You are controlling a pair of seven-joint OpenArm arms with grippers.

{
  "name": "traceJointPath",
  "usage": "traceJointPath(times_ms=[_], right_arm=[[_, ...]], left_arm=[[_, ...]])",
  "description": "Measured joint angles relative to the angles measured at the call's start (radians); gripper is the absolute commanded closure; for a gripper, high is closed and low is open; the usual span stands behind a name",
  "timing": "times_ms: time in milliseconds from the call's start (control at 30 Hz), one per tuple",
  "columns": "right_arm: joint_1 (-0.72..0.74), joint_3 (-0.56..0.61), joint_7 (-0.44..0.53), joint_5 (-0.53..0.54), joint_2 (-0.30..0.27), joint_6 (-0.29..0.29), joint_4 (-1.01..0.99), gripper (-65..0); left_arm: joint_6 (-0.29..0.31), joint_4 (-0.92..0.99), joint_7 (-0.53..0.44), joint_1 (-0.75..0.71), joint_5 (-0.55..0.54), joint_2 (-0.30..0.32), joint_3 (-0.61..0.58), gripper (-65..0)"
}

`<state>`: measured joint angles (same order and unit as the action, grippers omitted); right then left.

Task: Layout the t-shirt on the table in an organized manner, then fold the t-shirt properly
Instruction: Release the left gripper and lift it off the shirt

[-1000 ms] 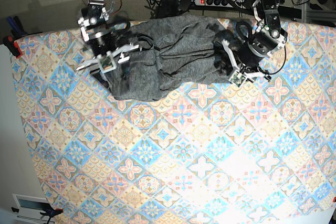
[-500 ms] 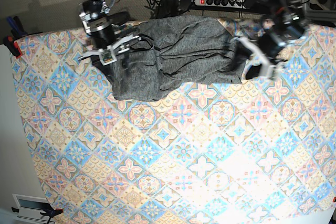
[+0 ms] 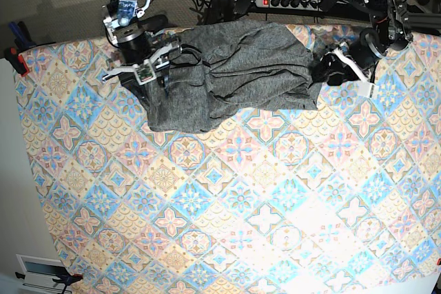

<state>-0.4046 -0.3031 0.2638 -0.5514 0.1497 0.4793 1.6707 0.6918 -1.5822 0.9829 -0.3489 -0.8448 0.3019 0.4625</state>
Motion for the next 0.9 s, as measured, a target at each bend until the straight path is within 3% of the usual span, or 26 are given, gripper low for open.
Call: traceJointPath(times_ms=[133, 300, 467, 633, 767, 900], right_arm=[[0.002, 0.0, 0.002, -0.018, 0.0, -0.001, 0.002, -25.1], [0.006, 0.0, 0.005, -0.018, 0.0, -0.001, 0.004, -25.1], [0.007, 0.0, 0.005, -0.018, 0.0, -0.001, 0.003, -25.1], [0.008, 0.0, 0.004, -0.02, 0.0, -0.001, 0.003, -25.1], [0.011, 0.0, 0.005, -0.02, 0.0, -0.001, 0.004, -25.1], [0.005, -0.002, 0.004, -0.021, -0.002, -0.002, 0.004, -25.1]], left_arm=[[-0.007, 0.011, -0.025, -0.002, 0.08, 0.0, -0.029, -30.1], [0.003, 0.014, -0.048, -0.02, 0.077, 0.002, -0.031, -30.1], [0.02, 0.145, -0.107, -0.002, 0.025, 0.003, -0.036, -30.1], [0.015, 0.211, -0.2, 0.084, 0.018, 0.009, -0.238, -30.1], [0.024, 0.268, -0.306, 0.122, 0.013, -0.027, -0.375, -30.1], [0.043, 0.317, -0.292, 0.174, -0.008, -0.029, -0.454, -29.7]])
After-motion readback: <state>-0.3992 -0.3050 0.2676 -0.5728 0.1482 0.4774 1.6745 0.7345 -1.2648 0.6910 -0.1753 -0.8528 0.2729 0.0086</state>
